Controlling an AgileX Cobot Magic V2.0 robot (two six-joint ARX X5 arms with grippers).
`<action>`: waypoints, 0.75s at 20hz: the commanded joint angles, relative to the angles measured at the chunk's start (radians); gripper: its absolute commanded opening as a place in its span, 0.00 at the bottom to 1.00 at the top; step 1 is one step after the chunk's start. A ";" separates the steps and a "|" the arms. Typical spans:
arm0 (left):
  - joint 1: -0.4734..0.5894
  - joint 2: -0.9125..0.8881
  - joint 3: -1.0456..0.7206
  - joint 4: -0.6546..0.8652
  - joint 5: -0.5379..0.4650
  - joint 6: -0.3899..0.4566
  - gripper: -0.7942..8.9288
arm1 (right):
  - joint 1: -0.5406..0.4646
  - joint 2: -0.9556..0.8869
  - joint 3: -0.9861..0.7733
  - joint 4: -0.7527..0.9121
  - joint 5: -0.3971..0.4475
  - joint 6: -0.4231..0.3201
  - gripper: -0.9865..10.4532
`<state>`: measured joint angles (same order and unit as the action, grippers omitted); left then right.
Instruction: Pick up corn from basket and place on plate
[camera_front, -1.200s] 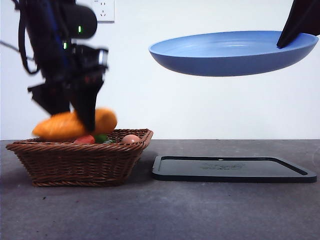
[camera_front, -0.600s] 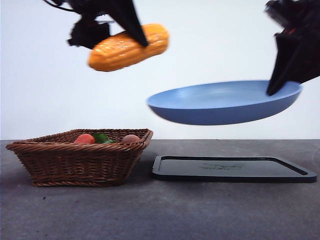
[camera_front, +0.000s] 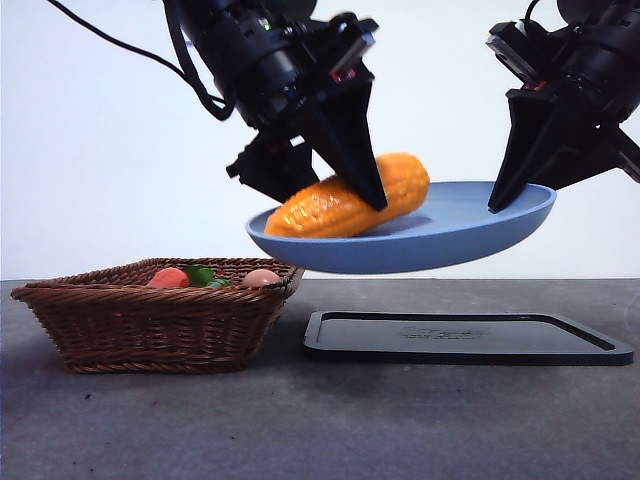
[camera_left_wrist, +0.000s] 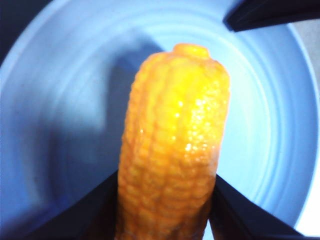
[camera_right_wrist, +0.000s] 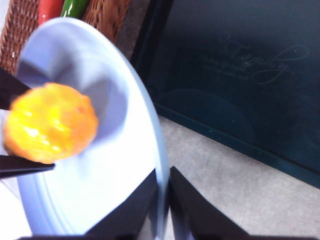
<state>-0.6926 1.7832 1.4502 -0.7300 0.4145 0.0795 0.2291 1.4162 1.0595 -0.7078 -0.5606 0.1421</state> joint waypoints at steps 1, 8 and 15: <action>-0.012 0.026 0.017 0.001 -0.005 0.005 0.32 | 0.005 0.009 0.014 0.007 -0.019 0.013 0.09; -0.017 0.025 0.017 -0.012 -0.004 -0.017 0.42 | 0.004 0.009 0.014 0.004 -0.019 0.011 0.09; -0.016 0.019 0.112 -0.122 -0.004 -0.021 0.43 | 0.004 0.009 0.014 0.004 -0.016 0.011 0.09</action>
<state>-0.7006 1.7851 1.5356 -0.8600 0.4137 0.0601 0.2291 1.4162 1.0595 -0.7135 -0.5655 0.1429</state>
